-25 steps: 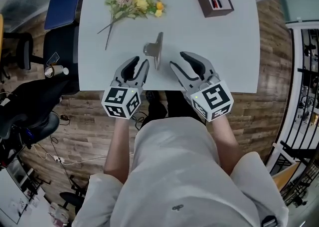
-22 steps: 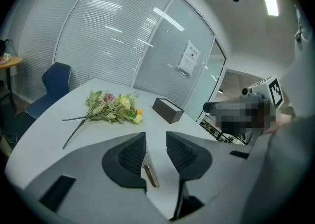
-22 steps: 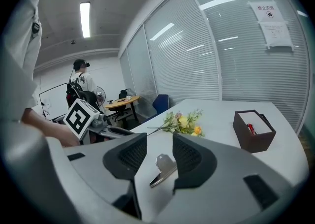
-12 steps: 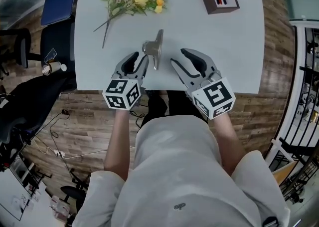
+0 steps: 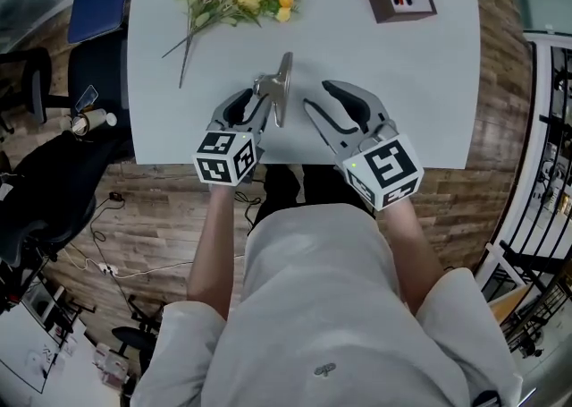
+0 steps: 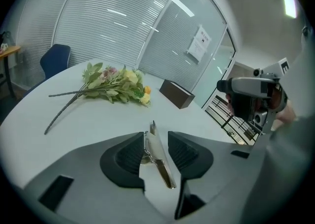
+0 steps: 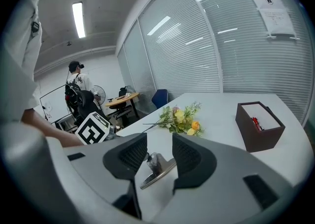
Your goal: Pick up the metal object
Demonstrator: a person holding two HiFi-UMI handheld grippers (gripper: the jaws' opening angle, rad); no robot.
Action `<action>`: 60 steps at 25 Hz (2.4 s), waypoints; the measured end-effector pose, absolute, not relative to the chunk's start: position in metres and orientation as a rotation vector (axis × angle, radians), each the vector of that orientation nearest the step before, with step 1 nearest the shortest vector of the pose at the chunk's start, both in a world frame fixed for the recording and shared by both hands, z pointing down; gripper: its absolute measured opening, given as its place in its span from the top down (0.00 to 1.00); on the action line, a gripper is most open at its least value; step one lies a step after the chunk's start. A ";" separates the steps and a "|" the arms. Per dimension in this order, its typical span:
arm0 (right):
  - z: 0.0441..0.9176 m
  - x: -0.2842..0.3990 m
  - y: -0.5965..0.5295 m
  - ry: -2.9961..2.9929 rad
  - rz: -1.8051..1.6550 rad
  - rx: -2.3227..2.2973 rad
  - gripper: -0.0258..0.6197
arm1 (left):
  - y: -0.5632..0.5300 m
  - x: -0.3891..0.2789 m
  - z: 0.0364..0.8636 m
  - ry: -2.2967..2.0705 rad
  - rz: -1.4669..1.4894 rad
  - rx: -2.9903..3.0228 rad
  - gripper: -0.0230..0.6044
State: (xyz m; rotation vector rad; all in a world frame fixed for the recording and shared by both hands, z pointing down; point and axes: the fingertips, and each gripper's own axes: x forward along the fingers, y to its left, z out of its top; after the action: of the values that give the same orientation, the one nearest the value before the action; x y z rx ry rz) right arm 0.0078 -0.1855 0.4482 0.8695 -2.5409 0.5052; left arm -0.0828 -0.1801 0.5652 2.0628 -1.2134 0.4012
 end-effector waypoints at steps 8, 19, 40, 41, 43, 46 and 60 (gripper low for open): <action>0.456 0.003 -0.192 -2.536 0.529 0.848 0.70 | -0.186 -0.082 0.589 -1.188 0.432 2.024 0.72; 0.466 0.003 -0.195 -2.529 0.558 0.831 0.70 | -0.195 -0.079 0.603 -1.155 0.413 1.989 0.72; 0.467 0.011 -0.196 -2.527 0.579 0.836 0.70 | -0.196 -0.071 0.610 -1.159 0.408 1.963 0.81; 0.467 0.011 -0.196 -2.526 0.581 0.838 0.70 | -0.196 -0.071 0.610 -1.160 0.404 1.962 0.81; 0.467 0.011 -0.196 -2.527 0.581 0.837 0.70 | -0.196 -0.072 0.610 -1.162 0.397 1.958 0.82; 0.467 0.012 -0.197 -2.532 0.577 0.833 0.70 | -0.196 -0.072 0.610 -1.158 0.375 1.945 0.82; 0.465 0.016 -0.193 -2.533 0.576 0.853 0.70 | -0.197 -0.062 0.602 -1.106 0.299 1.953 0.90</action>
State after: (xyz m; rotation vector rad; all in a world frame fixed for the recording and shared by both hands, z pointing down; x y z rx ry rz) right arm 0.0163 -0.1931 0.4647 0.8529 -2.5328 0.5763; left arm -0.0624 -0.1972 0.6016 1.9530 -1.1057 0.2988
